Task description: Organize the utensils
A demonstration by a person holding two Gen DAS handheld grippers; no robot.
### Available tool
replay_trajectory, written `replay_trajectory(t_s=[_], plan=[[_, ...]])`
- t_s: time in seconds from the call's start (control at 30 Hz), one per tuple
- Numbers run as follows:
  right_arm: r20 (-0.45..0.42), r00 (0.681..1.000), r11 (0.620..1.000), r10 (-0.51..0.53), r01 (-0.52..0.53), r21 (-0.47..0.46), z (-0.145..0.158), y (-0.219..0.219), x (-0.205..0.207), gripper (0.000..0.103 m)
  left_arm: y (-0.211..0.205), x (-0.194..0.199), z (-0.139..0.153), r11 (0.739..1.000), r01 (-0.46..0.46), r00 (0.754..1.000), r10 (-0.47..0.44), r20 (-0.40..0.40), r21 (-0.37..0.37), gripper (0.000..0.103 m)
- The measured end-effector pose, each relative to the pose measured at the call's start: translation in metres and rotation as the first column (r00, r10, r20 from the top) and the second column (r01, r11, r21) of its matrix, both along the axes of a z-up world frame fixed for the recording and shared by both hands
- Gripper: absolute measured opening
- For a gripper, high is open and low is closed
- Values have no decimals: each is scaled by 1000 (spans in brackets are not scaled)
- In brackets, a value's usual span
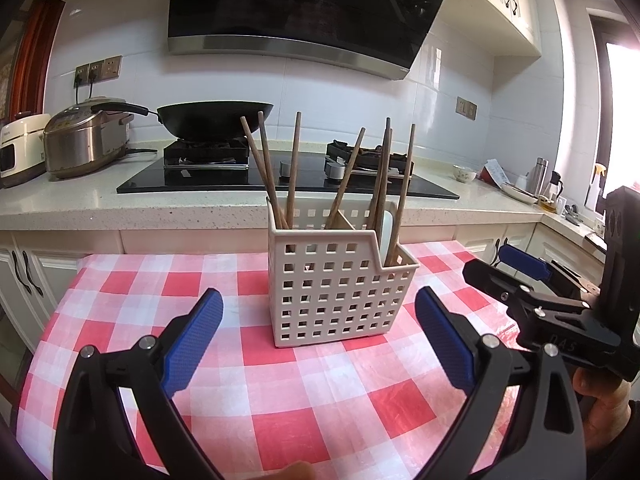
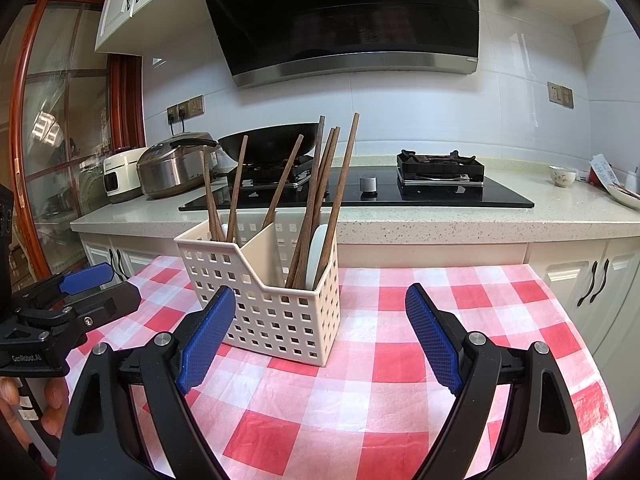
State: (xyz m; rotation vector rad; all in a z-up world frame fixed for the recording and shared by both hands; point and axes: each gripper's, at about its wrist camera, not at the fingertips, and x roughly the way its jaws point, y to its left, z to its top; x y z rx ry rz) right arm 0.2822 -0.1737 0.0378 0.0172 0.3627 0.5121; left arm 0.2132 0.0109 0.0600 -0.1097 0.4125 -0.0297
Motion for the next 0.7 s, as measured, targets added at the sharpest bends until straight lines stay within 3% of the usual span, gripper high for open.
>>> replay_trajectory(t_s=[0.7], plan=[[0,1000,1000,-1,1,0,0,0,0,81,1,-1,1,1000,1,1000,-1,0,-1,95]])
